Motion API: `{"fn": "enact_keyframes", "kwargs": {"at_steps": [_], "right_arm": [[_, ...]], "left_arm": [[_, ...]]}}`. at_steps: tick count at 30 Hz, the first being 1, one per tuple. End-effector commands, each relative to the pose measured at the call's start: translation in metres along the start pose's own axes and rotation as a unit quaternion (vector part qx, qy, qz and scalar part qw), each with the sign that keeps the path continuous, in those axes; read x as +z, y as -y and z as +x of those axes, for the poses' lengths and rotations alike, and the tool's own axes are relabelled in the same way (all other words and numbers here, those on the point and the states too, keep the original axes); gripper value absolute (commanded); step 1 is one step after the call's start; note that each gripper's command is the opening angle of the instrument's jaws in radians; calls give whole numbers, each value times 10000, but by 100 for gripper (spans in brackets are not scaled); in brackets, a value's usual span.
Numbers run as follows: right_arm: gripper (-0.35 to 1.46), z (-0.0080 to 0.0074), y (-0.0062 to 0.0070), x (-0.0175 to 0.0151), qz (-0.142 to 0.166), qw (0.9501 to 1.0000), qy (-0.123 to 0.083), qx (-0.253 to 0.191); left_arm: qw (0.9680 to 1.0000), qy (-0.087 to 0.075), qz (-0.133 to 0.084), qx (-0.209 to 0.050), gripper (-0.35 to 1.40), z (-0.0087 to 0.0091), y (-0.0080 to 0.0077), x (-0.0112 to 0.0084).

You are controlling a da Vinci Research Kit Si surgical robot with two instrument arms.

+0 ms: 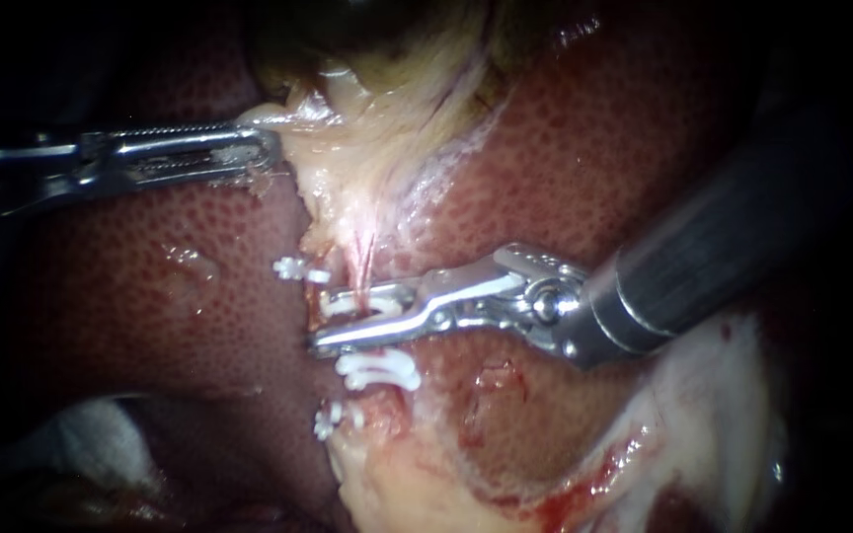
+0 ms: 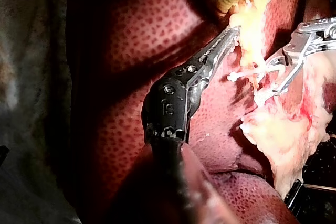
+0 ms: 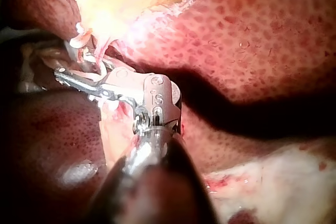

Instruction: Clipping third clip right tube

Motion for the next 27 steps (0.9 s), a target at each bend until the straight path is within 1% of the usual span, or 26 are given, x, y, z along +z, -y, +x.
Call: {"fn": "enact_keyframes", "kwargs": {"at_steps": [1, 4, 6, 7, 8, 12, 18, 27], "right_arm": [[15, 0, 0, -1, -2, 10000, 2, 15], [-3, 0, 0, -3, 9, 10000, -8, 14], [-18, -1, 0, -4, 12, 10000, -5, 14], [-29, -1, 0, -5, 14, 10000, -5, 73], [-35, -2, 0, -6, 19, 9999, -3, 161], [-35, -3, 1, -10, 9, 9998, 27, 191], [-35, -5, 2, -12, -61, 9997, 143, 193], [-35, -6, 2, -13, -60, 9997, 146, 190]], "left_arm": [[10000, -1, -6, 2, -35, 0, 0, 0], [10000, -1, -5, 2, -35, 0, 0, 1], [10000, -1, -5, 3, -35, 0, 0, 1], [10000, -1, -6, 3, -35, 0, 0, 1], [10000, -1, -6, 3, -35, 0, 0, 1], [10000, -1, -5, 3, -35, 0, 0, 1], [10000, -2, -5, 3, -35, 0, 0, 1], [10000, -2, -3, 3, -35, 0, 0, 2]]}}
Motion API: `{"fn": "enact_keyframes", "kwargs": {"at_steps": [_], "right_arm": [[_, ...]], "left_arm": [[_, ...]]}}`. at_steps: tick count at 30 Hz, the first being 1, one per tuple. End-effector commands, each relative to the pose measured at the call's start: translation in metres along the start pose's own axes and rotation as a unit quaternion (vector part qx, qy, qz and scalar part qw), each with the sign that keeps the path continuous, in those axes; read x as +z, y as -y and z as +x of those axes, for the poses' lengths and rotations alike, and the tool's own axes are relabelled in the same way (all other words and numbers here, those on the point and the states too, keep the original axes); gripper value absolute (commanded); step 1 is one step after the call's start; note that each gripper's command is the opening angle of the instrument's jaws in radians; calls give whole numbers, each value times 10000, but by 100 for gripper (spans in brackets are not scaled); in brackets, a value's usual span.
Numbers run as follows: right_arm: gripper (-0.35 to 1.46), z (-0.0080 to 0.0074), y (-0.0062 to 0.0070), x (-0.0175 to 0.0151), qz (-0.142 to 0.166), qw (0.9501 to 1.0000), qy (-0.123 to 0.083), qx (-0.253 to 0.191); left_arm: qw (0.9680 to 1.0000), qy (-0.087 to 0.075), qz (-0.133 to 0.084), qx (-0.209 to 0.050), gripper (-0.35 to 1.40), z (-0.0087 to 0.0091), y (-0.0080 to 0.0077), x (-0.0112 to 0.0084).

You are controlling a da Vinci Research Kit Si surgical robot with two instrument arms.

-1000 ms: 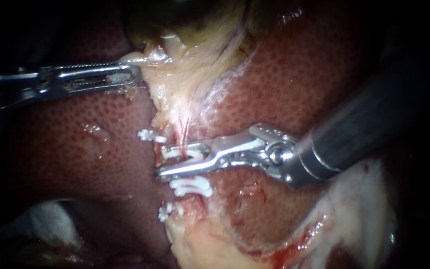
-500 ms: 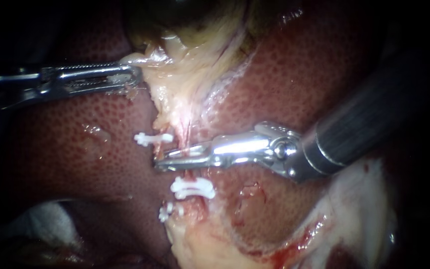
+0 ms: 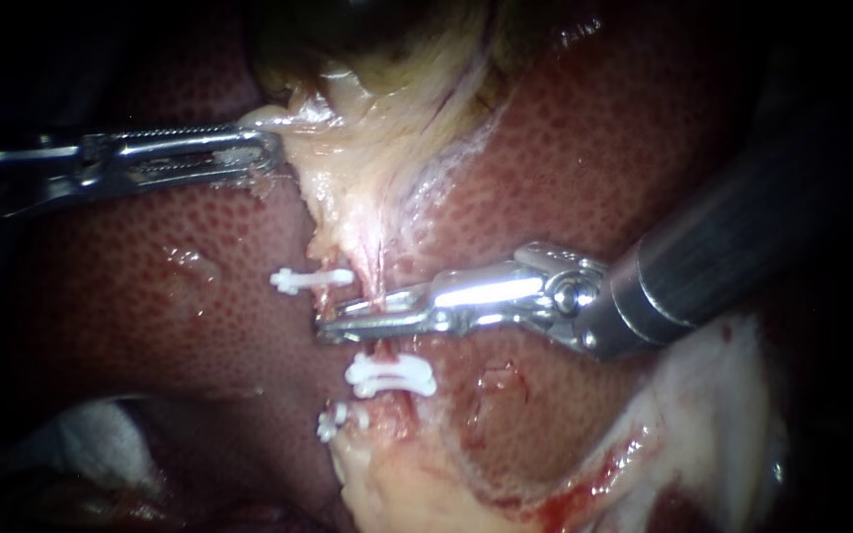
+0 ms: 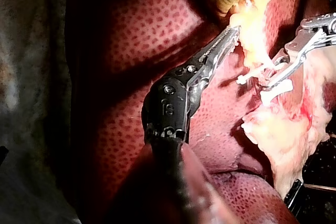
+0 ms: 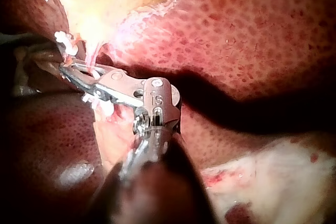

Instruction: Clipping third clip right tube

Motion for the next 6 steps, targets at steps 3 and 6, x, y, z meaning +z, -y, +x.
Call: {"fn": "enact_keyframes", "kwargs": {"at_steps": [3, 6], "right_arm": [[-35, 0, -1, 0, -2, 10000, -1, -1], [-35, 0, -2, 0, -4, 10000, -3, -1]], "left_arm": [[10000, 1, 5, -1, -35, 0, 0, 0], [10000, 1, 4, -1, -35, 0, 0, 0]]}}
